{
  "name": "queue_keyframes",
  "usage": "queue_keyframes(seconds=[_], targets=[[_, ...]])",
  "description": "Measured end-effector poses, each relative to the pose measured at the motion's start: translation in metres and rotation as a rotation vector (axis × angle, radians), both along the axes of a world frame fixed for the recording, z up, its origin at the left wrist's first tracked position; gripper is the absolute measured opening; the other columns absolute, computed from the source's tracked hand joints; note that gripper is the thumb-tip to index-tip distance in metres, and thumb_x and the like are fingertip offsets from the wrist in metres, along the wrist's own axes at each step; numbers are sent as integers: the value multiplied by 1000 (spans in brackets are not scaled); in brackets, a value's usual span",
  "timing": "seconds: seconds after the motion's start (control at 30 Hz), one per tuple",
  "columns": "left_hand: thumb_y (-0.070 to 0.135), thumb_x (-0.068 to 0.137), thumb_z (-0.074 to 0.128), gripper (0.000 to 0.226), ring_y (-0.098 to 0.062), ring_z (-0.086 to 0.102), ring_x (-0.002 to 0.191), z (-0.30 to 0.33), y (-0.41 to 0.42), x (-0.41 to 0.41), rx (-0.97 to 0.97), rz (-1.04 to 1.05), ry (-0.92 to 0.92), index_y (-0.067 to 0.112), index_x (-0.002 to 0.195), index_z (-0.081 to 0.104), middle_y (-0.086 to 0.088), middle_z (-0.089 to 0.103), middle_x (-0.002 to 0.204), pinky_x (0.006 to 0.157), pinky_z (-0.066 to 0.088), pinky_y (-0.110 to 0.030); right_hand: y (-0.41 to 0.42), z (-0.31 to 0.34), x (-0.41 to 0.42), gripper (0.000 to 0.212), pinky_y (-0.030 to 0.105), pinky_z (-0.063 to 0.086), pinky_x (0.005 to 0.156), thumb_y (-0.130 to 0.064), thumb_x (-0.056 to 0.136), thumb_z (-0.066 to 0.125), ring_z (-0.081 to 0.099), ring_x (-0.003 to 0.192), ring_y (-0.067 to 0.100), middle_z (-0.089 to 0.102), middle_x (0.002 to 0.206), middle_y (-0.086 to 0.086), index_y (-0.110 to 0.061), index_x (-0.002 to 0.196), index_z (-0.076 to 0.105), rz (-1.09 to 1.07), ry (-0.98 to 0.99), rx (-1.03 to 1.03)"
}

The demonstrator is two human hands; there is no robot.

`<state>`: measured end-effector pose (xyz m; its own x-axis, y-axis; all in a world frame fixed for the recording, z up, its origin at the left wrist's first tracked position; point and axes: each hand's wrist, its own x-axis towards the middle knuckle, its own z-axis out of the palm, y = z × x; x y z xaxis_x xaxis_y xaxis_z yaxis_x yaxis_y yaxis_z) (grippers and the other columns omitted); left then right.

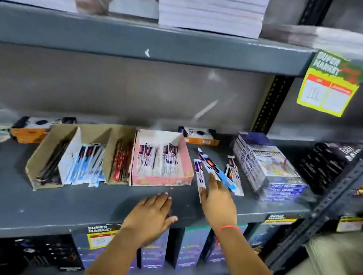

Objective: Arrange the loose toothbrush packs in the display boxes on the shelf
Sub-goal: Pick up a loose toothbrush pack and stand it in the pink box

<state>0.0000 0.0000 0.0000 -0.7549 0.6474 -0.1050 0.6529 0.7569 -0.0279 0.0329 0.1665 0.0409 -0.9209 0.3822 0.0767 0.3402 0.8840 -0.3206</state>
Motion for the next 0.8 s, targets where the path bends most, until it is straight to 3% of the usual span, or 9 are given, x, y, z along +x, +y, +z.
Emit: queue_keyframes(seconds=[0.13, 0.23, 0.3, 0.43, 0.6, 0.8], targets=[[60, 88, 4, 74, -19, 6, 141, -6, -7, -23, 41, -84, -17, 15, 146, 5, -2, 5, 156, 113, 10, -34, 7, -9, -28, 35, 37, 44, 94, -15, 94, 43, 53, 119, 34, 56, 127, 21, -2, 126, 48, -56, -101, -18], [70, 72, -10, 91, -14, -3, 141, -11, -12, -26, 85, -106, -47, 18, 146, -1, 1, -3, 156, 113, -2, -29, 7, -16, -48, 37, 41, 42, 99, -4, 89, 43, 52, 120, 37, 55, 128, 22, -1, 125, 50, -78, -153, -12], [71, 76, -5, 88, -13, -6, 140, -16, -13, -27, 136, -100, -33, 18, 146, -2, 2, -4, 156, 109, -9, -24, 9, -14, -59, 39, 41, 41, 102, 0, 88, 41, 52, 121, 38, 53, 130, 24, 1, 126, 50, -120, -179, -45], [60, 91, 22, 73, -9, -11, 139, -15, -15, -26, 181, -81, -50, 19, 146, -4, 3, -6, 155, 108, -12, -21, 15, -9, -77, 39, 40, 42, 101, -2, 91, 41, 50, 125, 37, 52, 133, 26, 5, 128, 47, -172, -206, -186], [61, 91, 26, 77, -6, -15, 136, -12, -14, -26, 149, -100, -65, 18, 145, -9, 2, -9, 155, 104, -17, -20, 17, -5, -88, 39, 39, 42, 101, -6, 92, 41, 49, 125, 38, 53, 134, 24, 4, 129, 43, -226, -255, -351], [70, 81, 19, 85, 2, -21, 123, -5, -12, -23, 113, -87, -76, 21, 144, -11, 7, -10, 154, 89, -27, -12, 20, -4, -95, 37, 41, 47, 96, -13, 89, 47, 54, 119, 37, 56, 130, 22, 1, 124, 51, -256, -243, -308]])
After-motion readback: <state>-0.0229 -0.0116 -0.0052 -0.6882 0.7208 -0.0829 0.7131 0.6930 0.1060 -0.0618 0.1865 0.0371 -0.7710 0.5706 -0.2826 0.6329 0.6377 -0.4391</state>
